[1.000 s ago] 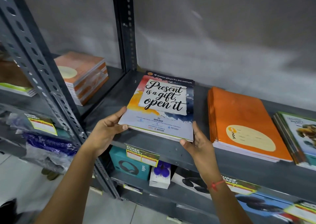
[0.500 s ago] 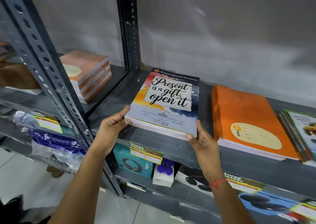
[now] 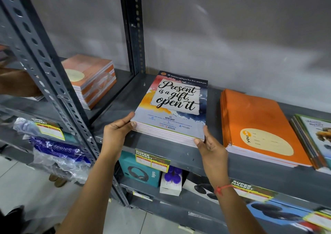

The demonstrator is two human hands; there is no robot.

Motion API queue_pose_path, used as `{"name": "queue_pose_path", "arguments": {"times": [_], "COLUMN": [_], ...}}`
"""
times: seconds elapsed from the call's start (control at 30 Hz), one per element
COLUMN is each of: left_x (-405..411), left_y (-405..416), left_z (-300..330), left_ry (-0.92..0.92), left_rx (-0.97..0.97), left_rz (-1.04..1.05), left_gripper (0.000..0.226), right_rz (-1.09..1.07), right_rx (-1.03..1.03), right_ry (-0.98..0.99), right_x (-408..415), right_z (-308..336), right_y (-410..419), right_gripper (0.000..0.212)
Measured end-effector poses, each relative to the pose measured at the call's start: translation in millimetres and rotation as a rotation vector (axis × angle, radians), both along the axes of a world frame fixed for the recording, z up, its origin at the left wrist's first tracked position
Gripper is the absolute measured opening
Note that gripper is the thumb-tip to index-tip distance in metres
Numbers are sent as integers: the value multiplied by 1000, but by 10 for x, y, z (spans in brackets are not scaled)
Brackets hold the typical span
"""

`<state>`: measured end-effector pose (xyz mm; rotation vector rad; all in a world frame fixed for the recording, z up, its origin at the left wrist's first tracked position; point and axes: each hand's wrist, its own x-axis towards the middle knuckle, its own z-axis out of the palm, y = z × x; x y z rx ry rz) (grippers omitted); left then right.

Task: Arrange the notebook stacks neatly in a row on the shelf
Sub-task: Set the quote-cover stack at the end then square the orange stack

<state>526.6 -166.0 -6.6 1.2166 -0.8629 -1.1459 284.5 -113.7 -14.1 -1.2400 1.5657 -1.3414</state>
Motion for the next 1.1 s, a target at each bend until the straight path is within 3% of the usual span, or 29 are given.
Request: {"name": "queue_pose_path", "arguments": {"times": [0.63, 0.93, 1.1], "left_x": [-33, -44, -130], "left_y": [-18, 25, 126], "left_z": [-16, 9, 151], "left_ry": [-18, -14, -82], "left_rx": [-27, -18, 43], "left_rz": [44, 51, 67], "left_gripper": [31, 30, 31], "right_rz": [-76, -214, -153], "right_rx": [-45, -149, -107], "right_ry": [181, 389, 384], "right_x": [48, 105, 59], "right_z": [54, 1, 67], "right_y": [65, 76, 102], "right_gripper": [45, 36, 38]}}
